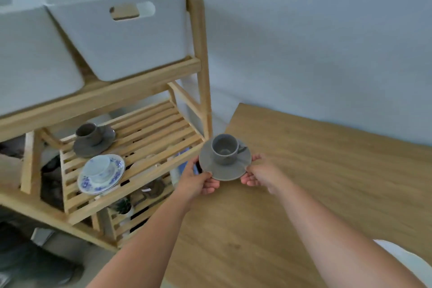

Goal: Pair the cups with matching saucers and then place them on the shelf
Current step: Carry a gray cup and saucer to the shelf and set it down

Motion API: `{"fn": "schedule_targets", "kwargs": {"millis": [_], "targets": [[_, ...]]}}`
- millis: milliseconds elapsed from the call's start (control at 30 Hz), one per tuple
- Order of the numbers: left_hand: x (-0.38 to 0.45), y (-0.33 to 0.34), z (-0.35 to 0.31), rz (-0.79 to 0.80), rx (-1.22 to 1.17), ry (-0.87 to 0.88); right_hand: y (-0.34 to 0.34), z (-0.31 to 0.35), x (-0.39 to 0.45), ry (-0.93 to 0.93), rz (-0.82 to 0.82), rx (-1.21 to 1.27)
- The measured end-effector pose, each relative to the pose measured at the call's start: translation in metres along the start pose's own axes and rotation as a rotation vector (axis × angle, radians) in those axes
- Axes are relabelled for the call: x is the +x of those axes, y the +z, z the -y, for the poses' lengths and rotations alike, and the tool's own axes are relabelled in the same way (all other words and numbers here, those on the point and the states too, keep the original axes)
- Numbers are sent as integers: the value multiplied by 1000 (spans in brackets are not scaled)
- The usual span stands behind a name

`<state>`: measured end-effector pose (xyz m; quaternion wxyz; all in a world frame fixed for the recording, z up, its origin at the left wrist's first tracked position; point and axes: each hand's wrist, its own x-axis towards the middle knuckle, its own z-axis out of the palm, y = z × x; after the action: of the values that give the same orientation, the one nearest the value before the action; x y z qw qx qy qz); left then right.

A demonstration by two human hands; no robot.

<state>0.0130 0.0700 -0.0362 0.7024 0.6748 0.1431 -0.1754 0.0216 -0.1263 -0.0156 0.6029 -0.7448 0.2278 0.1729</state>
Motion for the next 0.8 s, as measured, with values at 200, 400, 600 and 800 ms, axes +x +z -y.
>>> {"fn": "schedule_targets", "kwargs": {"millis": [200, 400, 600, 800], "targets": [[6, -102, -2, -160, -106, -36, 107, 36, 25, -25, 134, -70], [22, -182, -15, -247, -179, -77, 191, 71, 47, -81, 209, -186], [51, -231, -20, -320, -126, -139, 250, 93, 81, -90, 222, -284], [74, -257, -25, -369, -183, -179, 283, 94, 115, -105, 313, -267]]}}
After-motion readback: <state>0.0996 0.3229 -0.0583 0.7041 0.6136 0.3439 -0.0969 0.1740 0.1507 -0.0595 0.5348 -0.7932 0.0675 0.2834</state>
